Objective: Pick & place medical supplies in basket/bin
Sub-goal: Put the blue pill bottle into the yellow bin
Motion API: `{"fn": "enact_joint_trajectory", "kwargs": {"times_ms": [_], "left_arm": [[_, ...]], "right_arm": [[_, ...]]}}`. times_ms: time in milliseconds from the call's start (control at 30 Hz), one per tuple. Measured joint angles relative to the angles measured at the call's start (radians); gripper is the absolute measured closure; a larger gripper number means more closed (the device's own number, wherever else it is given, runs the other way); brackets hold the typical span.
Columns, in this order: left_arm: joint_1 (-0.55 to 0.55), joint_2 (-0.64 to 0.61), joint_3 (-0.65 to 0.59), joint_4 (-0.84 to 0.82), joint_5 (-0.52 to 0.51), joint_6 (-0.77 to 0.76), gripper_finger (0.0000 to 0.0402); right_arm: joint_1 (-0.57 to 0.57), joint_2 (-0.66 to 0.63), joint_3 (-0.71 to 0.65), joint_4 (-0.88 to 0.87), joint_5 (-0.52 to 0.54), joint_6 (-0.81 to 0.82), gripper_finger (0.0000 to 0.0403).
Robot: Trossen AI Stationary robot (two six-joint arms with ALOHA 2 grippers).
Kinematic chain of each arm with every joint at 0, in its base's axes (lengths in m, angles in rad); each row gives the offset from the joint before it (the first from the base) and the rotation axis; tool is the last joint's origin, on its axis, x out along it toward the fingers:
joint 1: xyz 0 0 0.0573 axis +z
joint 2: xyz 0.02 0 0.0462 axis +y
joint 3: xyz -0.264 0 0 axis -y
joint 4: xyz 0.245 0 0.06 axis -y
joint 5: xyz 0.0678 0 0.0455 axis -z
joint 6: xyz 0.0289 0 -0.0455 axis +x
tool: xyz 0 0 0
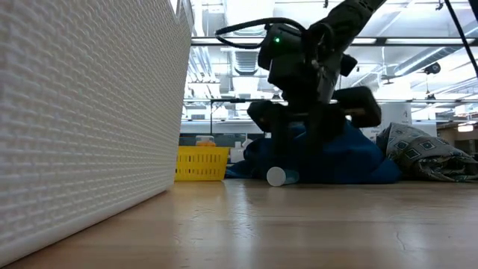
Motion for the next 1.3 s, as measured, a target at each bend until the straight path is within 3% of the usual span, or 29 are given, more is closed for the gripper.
{"fn": "enact_joint_trajectory", "kwargs": {"times_ms": [500, 733, 1300], "left_arm": [[0.0, 0.0, 0.0, 0.0, 0.0, 0.0, 0.013], [0.0, 0.0, 0.0, 0.0, 0.0, 0.0, 0.013], [0.0, 0.0, 0.0, 0.0, 0.0, 0.0, 0.013]], "right_arm": [[-0.004, 0.023, -0.002, 0.015, 0.172, -0.016, 0.0213], [-0.006, 0.032, -0.002, 0.021, 0.174, -0.015, 0.0219], [-0.004, 0.033, -0.004, 0.022, 0.204, 0.016, 0.0304]]}}
